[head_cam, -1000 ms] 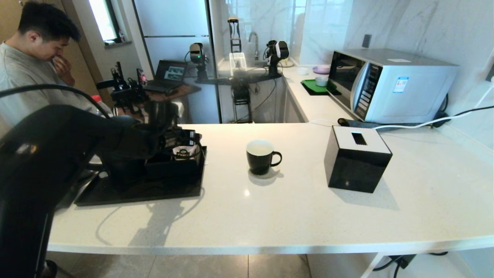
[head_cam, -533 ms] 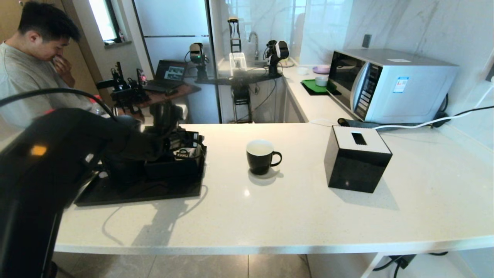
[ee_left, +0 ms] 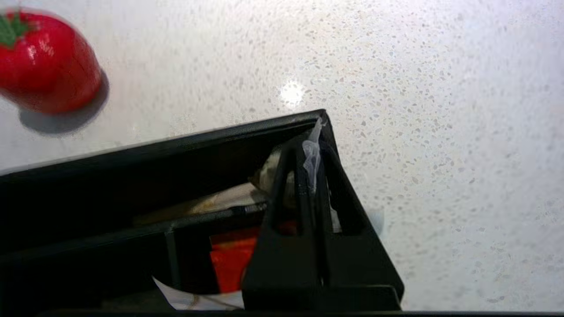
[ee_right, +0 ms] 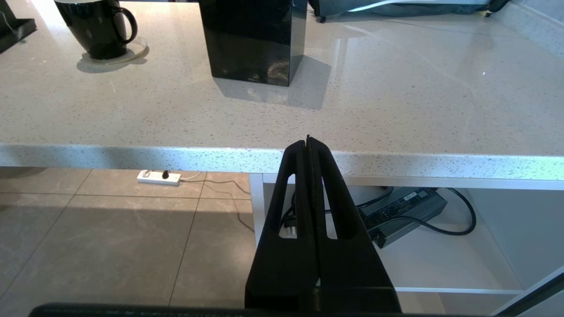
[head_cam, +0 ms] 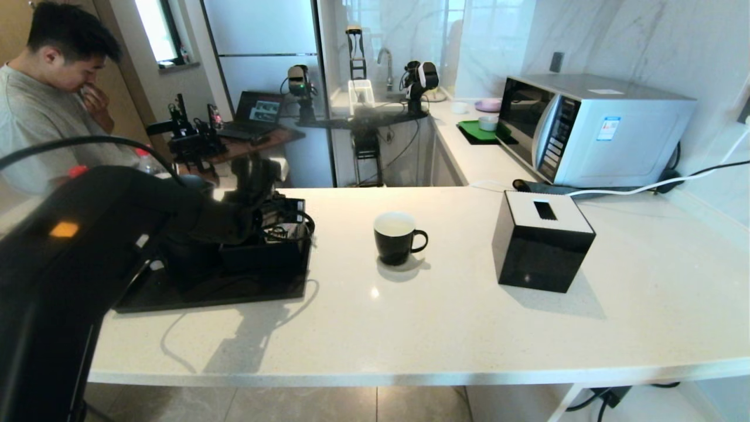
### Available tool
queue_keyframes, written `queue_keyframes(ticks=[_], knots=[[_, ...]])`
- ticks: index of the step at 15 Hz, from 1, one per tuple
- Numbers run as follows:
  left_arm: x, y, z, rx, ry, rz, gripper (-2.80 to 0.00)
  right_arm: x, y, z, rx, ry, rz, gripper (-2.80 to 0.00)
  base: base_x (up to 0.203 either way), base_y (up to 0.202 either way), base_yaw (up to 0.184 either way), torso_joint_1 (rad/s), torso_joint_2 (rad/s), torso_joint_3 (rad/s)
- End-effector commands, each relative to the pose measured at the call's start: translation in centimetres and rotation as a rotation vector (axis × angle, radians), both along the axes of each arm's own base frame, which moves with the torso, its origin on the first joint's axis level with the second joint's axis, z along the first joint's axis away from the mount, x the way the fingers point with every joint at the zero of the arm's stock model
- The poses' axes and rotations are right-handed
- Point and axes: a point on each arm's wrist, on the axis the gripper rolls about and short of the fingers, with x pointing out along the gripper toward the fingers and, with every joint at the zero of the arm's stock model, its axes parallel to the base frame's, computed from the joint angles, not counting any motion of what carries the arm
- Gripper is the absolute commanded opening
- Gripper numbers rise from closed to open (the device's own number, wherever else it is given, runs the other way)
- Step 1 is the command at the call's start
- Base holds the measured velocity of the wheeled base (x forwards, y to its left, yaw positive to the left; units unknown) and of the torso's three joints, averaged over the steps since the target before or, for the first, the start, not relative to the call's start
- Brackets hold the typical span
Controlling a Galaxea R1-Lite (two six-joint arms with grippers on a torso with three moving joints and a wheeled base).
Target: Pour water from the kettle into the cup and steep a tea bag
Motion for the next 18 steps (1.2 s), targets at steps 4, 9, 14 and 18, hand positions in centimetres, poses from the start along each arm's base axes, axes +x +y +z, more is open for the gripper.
queue_keyframes(ticks=[4,9,14,18], knots=[[-0.1,0.0,0.7,-0.002,-0.019,0.004,-2.80,0.0,0.0,0.0,0.000,0.001,0.001,-2.80,0.000,0.000,0.000,0.000,0.00,0.000],[-0.7,0.1,2.7,-0.009,-0.061,0.007,-2.80,0.0,0.0,0.0,0.000,0.001,0.001,-2.80,0.000,0.000,0.000,0.000,0.00,0.000],[-1.8,0.3,4.5,-0.013,-0.088,0.009,-2.80,0.0,0.0,0.0,0.000,0.001,0.001,-2.80,0.000,0.000,0.000,0.000,0.00,0.000],[-3.4,0.6,6.0,-0.015,-0.096,0.009,-2.80,0.0,0.0,0.0,0.000,0.001,0.001,-2.80,0.000,0.000,0.000,0.000,0.00,0.000]])
